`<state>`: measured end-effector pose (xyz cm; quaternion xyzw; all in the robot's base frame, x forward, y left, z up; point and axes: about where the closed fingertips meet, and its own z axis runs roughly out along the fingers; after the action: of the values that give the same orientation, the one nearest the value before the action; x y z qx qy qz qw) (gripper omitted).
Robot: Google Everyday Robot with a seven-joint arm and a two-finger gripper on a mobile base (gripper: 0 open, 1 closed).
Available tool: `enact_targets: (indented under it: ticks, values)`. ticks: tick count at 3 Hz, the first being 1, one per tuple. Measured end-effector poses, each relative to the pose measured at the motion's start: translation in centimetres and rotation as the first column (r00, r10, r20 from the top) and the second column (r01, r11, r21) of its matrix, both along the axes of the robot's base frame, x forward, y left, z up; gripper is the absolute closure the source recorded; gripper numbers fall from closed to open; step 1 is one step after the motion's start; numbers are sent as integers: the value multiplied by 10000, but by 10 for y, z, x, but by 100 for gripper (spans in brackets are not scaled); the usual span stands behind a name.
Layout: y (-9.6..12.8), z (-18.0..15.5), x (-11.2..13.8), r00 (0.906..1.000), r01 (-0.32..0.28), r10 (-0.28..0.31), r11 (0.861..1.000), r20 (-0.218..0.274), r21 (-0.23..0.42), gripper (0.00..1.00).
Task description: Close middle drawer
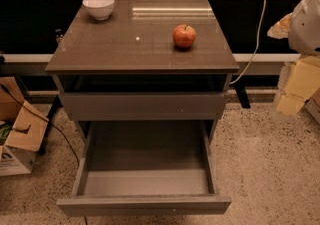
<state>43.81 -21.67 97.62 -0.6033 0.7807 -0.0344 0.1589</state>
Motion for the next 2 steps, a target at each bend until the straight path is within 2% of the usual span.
enact_targets:
  ticks: [1,2]
  values:
    - [0,0,0,10000,0,0,10000,0,0,0]
    - [1,2,0,10000,3,-3,10000,84,3,12]
